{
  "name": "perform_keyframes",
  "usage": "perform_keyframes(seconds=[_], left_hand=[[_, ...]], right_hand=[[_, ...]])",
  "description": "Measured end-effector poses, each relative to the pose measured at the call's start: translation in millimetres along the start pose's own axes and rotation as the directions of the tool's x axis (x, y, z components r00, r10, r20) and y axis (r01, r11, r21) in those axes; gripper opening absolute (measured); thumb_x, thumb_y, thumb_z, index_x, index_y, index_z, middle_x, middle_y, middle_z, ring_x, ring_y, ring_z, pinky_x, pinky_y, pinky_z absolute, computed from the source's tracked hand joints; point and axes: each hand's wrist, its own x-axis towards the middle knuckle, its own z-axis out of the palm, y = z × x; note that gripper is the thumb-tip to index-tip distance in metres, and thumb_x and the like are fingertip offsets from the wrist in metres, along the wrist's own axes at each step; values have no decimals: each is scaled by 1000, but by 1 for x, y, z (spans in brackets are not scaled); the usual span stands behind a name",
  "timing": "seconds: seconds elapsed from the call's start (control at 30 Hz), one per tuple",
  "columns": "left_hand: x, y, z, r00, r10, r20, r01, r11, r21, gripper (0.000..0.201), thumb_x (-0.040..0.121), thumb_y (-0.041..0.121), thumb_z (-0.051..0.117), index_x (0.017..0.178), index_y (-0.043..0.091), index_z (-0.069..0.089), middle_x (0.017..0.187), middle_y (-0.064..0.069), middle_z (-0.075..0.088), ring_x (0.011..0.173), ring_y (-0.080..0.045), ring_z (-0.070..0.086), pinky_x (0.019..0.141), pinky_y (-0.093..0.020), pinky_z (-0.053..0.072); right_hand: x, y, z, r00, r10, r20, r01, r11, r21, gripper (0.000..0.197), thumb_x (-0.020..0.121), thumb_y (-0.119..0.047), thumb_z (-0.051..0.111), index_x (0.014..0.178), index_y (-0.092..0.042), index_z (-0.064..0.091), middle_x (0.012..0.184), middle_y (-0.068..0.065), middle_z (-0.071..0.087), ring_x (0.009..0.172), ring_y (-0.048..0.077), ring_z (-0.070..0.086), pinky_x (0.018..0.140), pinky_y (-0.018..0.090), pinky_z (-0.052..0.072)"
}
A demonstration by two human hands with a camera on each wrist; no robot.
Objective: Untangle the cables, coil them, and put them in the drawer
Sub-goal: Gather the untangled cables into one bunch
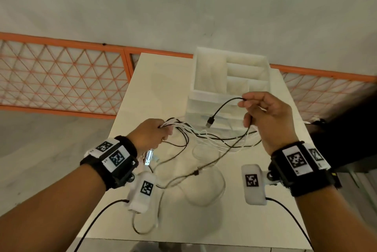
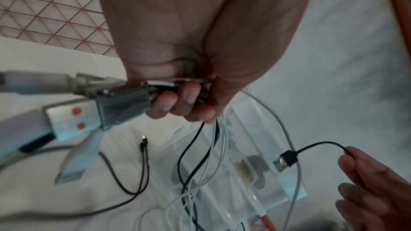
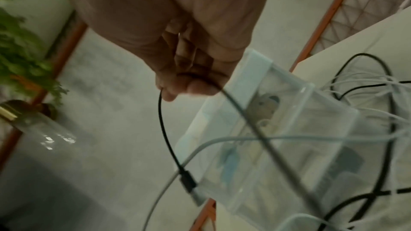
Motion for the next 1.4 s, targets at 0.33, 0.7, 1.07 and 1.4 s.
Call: perform_keyframes(seconds=[0.33,0.7,1.07,1.4], left_hand=[[-22,46,23,988,133,83,-105,954,-279,22,102,17,48,104,0,62,83,-12,72,84,-25,70,80,-35,52],[-29,48,1,980,153,-124,-178,959,-220,37,90,34,69,67,15,47,54,4,29,46,-12,25,43,-23,28],[-11,32,12,930,66,-361,-137,975,-176,38,94,40,62,77,10,47,61,-3,25,48,-17,23,46,-25,30],[-1,23,-2,915,17,-404,-94,981,-171,37,95,38,61,77,9,45,62,-5,25,51,-19,23,48,-27,30]], right_hand=[[-16,-2,57,928,-60,367,157,958,-241,19,92,-11,70,89,-28,78,85,-14,77,67,0,65,67,25,52],[3,77,1,912,354,205,-78,643,-762,27,93,-39,63,78,-17,69,82,5,72,91,32,68,85,35,54],[49,1,-11,971,-235,-37,171,795,-582,42,93,-45,63,72,-10,70,69,8,69,67,21,62,62,16,45],[58,-19,-32,998,32,-61,-50,944,-325,34,90,-54,60,82,-24,72,72,3,75,52,20,62,53,34,49]])
